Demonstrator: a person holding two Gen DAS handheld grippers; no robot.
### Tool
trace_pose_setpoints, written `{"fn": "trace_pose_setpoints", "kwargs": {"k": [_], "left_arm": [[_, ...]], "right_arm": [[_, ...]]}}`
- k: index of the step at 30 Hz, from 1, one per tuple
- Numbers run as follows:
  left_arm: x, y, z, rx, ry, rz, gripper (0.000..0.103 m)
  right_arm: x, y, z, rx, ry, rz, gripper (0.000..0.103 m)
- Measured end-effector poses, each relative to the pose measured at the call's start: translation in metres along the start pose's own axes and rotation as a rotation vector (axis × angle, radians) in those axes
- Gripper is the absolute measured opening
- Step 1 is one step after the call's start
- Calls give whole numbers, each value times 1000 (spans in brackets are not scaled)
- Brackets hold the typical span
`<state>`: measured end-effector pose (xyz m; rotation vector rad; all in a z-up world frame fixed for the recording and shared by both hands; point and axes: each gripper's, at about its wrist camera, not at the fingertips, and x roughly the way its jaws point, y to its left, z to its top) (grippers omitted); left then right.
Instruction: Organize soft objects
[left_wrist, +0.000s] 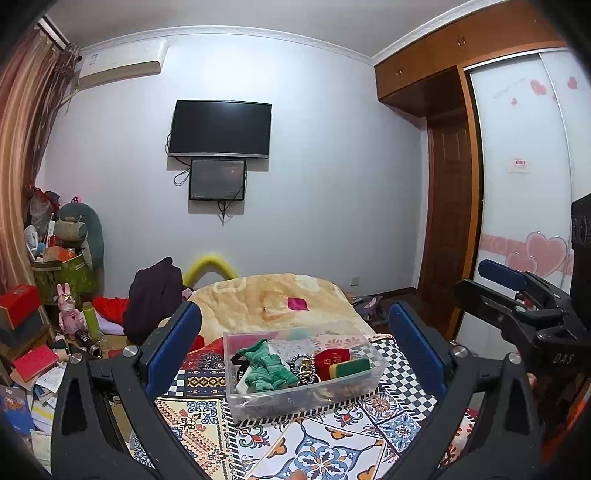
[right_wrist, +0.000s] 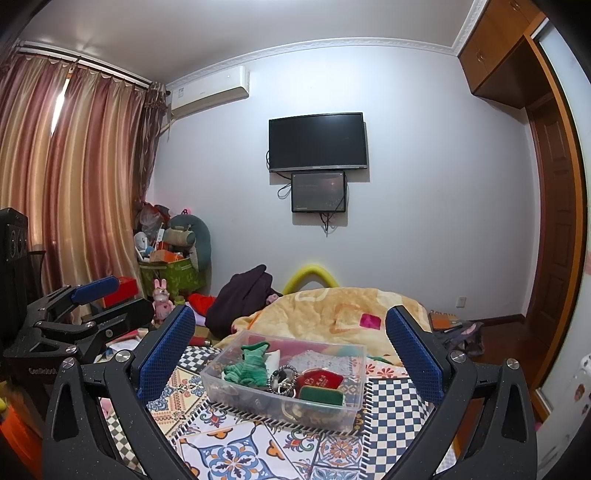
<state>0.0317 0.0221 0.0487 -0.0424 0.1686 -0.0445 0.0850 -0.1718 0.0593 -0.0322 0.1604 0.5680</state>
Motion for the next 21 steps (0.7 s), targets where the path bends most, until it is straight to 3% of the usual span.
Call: {"fn": "trace_pose_setpoints", "kwargs": {"k": [21], "left_arm": [[-3, -2, 1, 8, 9, -17, 103]], "right_arm": [[0, -2, -1, 1, 12, 0, 103]]}}
